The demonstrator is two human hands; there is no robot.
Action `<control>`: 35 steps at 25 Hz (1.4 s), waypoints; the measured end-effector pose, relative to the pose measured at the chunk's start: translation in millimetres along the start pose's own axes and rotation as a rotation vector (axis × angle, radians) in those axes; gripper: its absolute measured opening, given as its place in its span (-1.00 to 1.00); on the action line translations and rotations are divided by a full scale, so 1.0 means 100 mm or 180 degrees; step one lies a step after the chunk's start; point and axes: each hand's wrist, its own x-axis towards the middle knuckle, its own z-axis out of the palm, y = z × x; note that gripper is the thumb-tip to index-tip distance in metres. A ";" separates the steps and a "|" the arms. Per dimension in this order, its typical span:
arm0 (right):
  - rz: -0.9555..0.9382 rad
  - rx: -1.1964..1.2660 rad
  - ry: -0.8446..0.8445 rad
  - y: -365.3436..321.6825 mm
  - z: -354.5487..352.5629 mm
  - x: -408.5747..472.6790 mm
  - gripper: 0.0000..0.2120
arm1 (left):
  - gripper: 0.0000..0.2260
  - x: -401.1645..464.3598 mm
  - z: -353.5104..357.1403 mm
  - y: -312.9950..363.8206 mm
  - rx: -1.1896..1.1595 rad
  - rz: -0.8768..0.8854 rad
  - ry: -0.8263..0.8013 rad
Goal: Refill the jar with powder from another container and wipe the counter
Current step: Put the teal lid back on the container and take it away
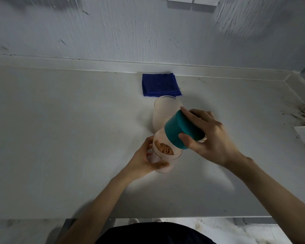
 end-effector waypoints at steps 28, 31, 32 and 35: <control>-0.0485 -0.0160 -0.0584 -0.03 0.16 0.04 -0.41 | -0.42 -0.01 0.01 0.01 0.0228 0.0153 0.0051; -0.0459 0.0090 -0.0494 -0.03 0.20 0.04 -0.42 | -0.44 -0.02 0.01 0.01 0.0224 0.0155 0.0027; -0.0449 0.0115 -0.0459 -0.03 0.20 0.04 -0.42 | -0.44 -0.02 0.01 0.01 0.0232 0.0149 0.0031; -0.0399 0.0247 -0.0339 -0.06 0.21 0.04 -0.45 | -0.43 -0.02 0.01 0.01 0.0254 0.0122 0.0052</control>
